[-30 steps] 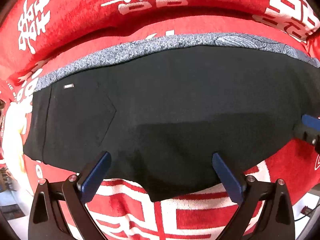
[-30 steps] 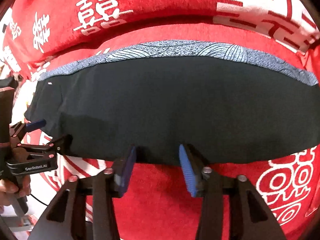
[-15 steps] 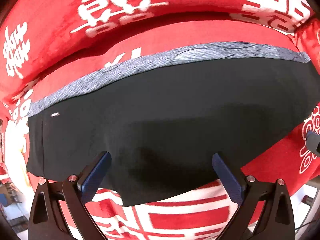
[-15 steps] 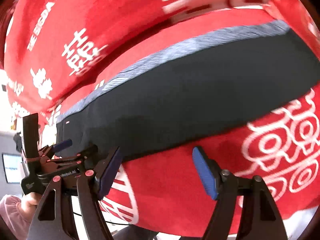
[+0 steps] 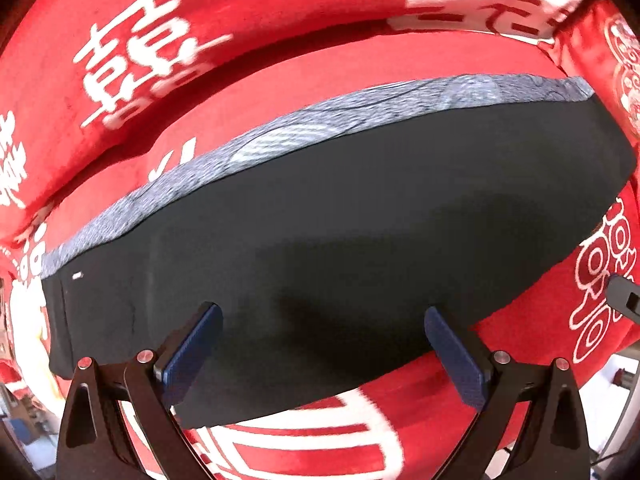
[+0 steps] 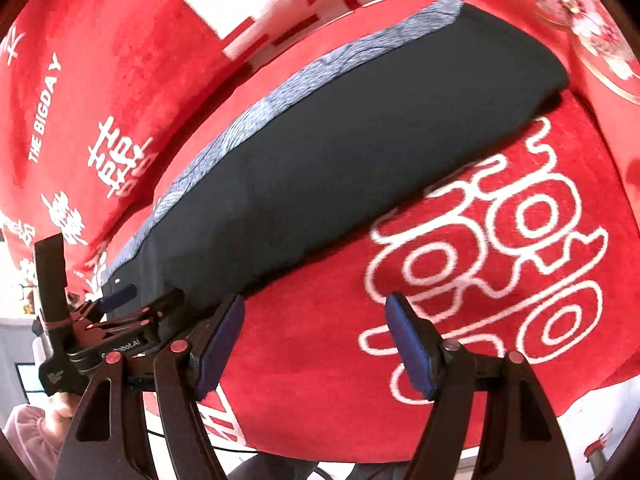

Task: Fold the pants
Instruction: 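Grasp the leg end of the folded black trousers with the right tool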

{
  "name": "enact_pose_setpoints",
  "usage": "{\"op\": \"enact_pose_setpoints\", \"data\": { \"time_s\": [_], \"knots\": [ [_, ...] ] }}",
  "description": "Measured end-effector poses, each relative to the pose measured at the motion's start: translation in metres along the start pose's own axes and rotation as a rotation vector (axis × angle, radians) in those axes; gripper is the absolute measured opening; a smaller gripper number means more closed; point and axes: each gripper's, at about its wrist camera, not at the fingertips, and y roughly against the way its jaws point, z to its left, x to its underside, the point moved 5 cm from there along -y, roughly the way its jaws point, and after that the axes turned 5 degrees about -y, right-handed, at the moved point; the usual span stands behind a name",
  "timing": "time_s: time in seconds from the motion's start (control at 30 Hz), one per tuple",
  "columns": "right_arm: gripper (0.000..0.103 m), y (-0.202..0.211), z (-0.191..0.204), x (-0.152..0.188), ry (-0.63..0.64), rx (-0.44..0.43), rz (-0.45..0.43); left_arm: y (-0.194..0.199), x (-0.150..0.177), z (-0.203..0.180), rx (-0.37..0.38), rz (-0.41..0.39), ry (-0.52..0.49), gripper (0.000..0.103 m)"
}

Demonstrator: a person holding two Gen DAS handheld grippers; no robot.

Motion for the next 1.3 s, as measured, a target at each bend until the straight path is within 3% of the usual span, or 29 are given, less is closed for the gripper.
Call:
{"op": "enact_pose_setpoints", "data": {
  "time_s": [0.2, 0.37, 0.5, 0.63, 0.8, 0.9, 1.03, 1.07, 1.13, 1.17, 1.2, 1.3],
  "knots": [
    [0.076, 0.011, -0.028, -0.012, -0.052, -0.003, -0.036, 0.0, -0.024, -0.033, 0.007, -0.024, -0.043, 0.102],
    [0.076, 0.025, -0.059, -0.032, -0.126, -0.024, -0.099, 0.007, -0.044, -0.055, 0.033, -0.07, -0.012, 0.102],
    [0.076, 0.033, -0.089, -0.054, -0.23, -0.09, -0.173, 0.01, -0.06, -0.072, 0.06, -0.109, 0.044, 0.102],
    [0.076, 0.029, -0.11, -0.069, -0.31, -0.199, -0.217, -0.011, -0.065, -0.071, 0.027, -0.119, 0.062, 0.102],
    [0.076, 0.019, -0.119, -0.082, -0.319, -0.309, -0.26, -0.031, -0.056, -0.065, 0.062, -0.1, 0.128, 0.102],
    [0.076, 0.017, -0.119, -0.093, -0.329, -0.366, -0.304, -0.031, -0.054, -0.067, 0.048, -0.121, 0.115, 0.102],
    [0.077, 0.013, -0.113, -0.111, -0.328, -0.384, -0.359, -0.033, -0.053, -0.066, 0.05, -0.129, 0.114, 0.102],
    [0.075, 0.012, -0.111, -0.114, -0.331, -0.385, -0.362, -0.033, -0.052, -0.066, 0.055, -0.124, 0.115, 0.102],
    [0.04, 0.008, -0.111, -0.119, -0.365, -0.361, -0.325, -0.026, -0.059, -0.067, 0.064, -0.112, 0.113, 0.087],
    [0.013, 0.006, -0.113, -0.121, -0.386, -0.363, -0.3, -0.021, -0.062, -0.067, 0.075, -0.118, 0.109, 0.061],
    [0.013, 0.007, -0.114, -0.122, -0.401, -0.378, -0.292, -0.01, -0.066, -0.067, 0.095, -0.138, 0.095, 0.051],
    [0.012, 0.027, -0.091, -0.122, -0.276, -0.319, -0.314, 0.012, -0.079, -0.072, 0.089, -0.238, 0.048, 0.051]
  ]
}}
